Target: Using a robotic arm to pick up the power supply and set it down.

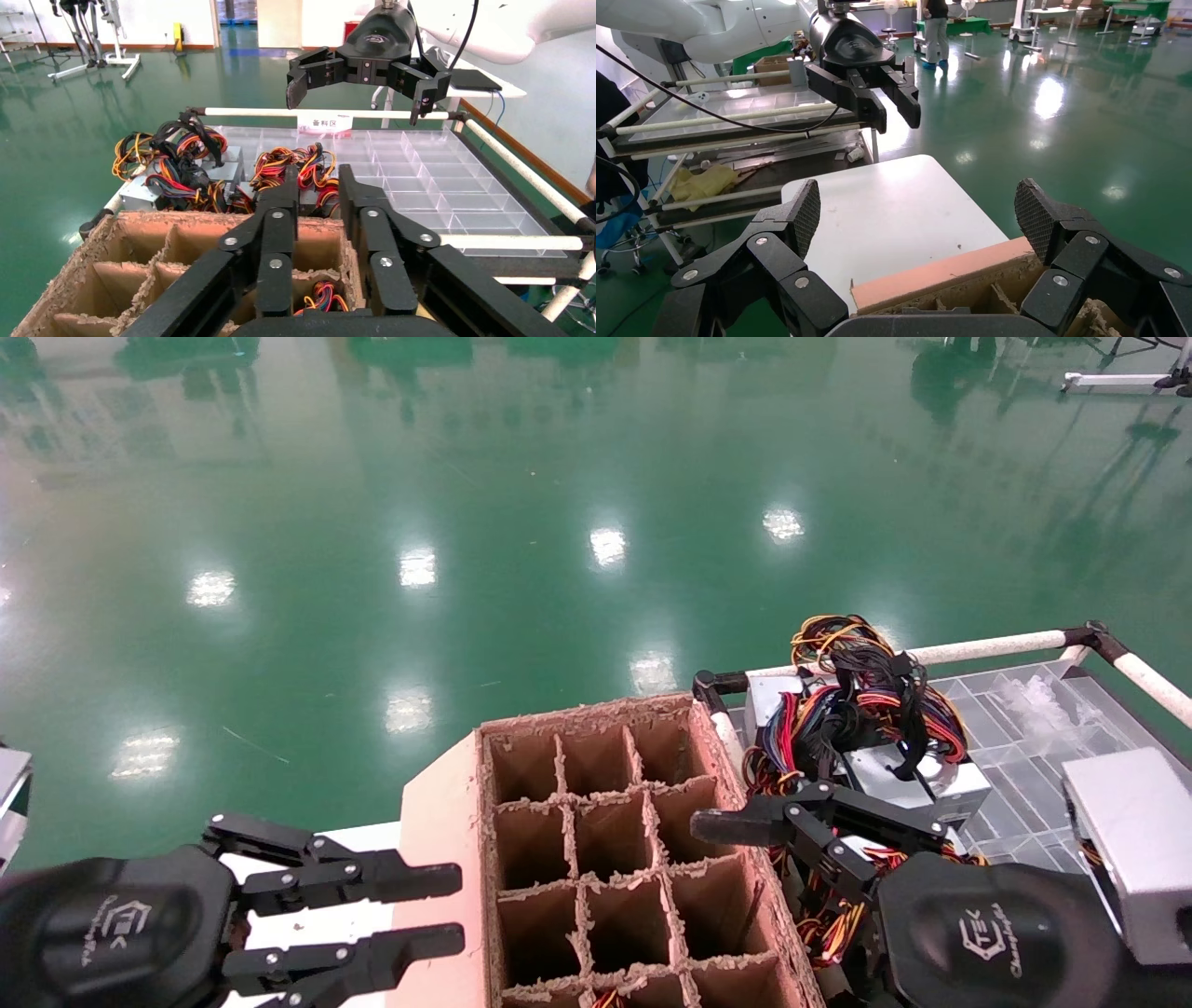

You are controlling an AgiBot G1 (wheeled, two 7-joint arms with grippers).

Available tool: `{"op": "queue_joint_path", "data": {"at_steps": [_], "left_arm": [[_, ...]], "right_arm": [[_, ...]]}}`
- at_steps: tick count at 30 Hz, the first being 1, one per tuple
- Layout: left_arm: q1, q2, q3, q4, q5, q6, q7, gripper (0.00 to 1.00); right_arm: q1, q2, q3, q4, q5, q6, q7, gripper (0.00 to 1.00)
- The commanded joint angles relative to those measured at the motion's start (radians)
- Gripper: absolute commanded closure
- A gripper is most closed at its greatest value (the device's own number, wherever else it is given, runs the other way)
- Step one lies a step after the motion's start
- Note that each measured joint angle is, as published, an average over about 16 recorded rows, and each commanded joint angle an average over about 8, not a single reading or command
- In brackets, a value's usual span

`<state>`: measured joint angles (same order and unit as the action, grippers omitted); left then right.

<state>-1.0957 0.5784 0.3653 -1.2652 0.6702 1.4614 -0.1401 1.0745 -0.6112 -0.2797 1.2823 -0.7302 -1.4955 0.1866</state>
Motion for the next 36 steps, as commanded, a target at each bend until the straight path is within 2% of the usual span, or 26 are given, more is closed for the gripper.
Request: {"op": "queue_joint_path", "data": {"at_steps": [1, 17, 19, 25, 27, 36], "left_arm": [[0.000, 0.000, 0.000, 0.000, 0.000, 0.000, 0.000, 1.00], [0.000, 0.000, 0.000, 0.000, 0.000, 0.000, 0.000, 1.00], [0.000, 0.000, 0.000, 0.000, 0.000, 0.000, 0.000, 0.91], [0.000, 0.000, 0.000, 0.000, 0.000, 0.000, 0.000, 0.18], [0.000, 0.000, 0.000, 0.000, 0.000, 0.000, 0.000, 0.02], [0.000, 0.000, 0.000, 0.000, 0.000, 0.000, 0.000, 0.00]], "right_arm": [[0.000, 0.000, 0.000, 0.000, 0.000, 0.000, 0.000, 0.00], [0.000, 0.000, 0.000, 0.000, 0.000, 0.000, 0.000, 0.00], [0.000, 0.001, -0.001, 0.000, -0.004, 0.001, -0.001, 0.00], [0.008, 0.004, -0.029, 0.002, -0.084, 0.017, -0.007, 0.00], [0.018, -0.001, -0.047, 0.001, -0.129, 0.023, -0.007, 0.00], [0.068, -0.073, -0.149, -0.027, -0.306, 0.031, 0.021, 0.00]]}}
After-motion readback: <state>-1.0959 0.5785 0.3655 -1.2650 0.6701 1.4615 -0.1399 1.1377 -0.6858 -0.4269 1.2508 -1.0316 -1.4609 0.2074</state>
